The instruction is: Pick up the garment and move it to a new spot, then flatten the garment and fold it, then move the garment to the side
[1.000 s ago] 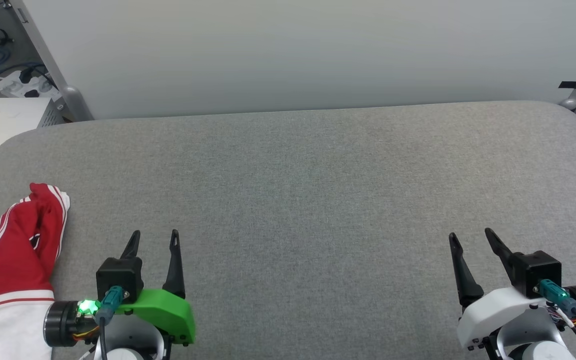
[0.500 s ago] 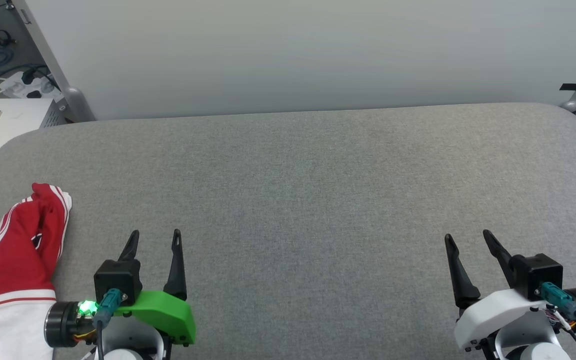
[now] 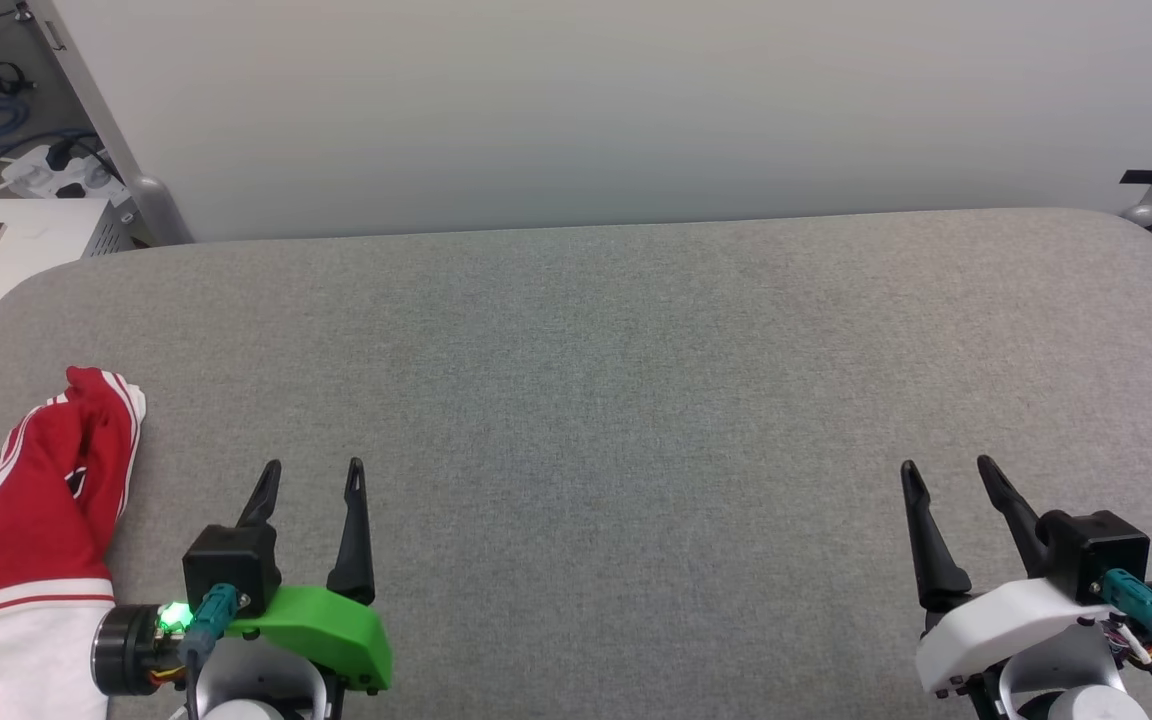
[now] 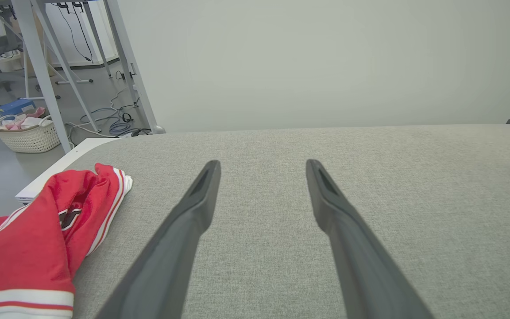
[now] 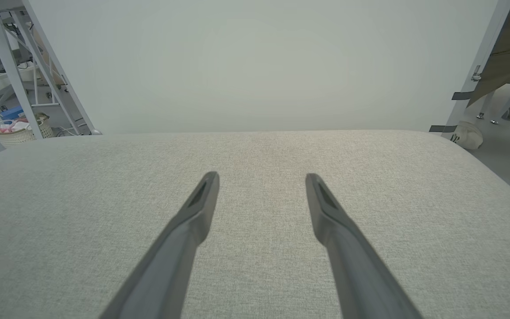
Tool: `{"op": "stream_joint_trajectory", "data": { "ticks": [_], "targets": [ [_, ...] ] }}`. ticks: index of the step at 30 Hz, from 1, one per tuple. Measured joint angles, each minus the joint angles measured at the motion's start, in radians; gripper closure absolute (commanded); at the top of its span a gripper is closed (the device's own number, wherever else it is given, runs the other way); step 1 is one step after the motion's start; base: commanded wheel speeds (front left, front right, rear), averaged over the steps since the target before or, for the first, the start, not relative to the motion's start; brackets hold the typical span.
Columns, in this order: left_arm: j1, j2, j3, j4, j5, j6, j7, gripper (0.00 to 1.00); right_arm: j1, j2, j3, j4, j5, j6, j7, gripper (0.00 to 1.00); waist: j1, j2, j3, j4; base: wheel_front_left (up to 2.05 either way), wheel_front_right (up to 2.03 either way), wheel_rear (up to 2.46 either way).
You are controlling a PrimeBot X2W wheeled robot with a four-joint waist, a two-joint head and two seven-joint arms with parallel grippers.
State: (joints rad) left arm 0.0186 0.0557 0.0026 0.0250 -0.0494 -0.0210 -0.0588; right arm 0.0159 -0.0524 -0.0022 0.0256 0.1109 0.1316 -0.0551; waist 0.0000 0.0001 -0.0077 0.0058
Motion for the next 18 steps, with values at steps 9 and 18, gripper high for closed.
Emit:
{"op": "stream_joint_trajectory", "data": {
  "ticks": [9, 18],
  "targets": [
    [0.0, 0.0, 0.001, 0.016, -0.016, -0.01, -0.02, 0.0, -0.003, 0.0, -0.011, -0.001, 0.022, 0.0, -0.011, 0.0, 0.0, 0.0, -0.002, -0.001, 0.0, 0.0, 0.0],
    [0.0, 0.0, 0.003, 0.035, -0.029, -0.016, -0.036, 0.0, -0.003, 0.0, -0.021, -0.002, 0.042, 0.0, -0.02, 0.0, 0.0, 0.0, -0.002, 0.003, 0.0, 0.0, 0.0]
  ]
}}
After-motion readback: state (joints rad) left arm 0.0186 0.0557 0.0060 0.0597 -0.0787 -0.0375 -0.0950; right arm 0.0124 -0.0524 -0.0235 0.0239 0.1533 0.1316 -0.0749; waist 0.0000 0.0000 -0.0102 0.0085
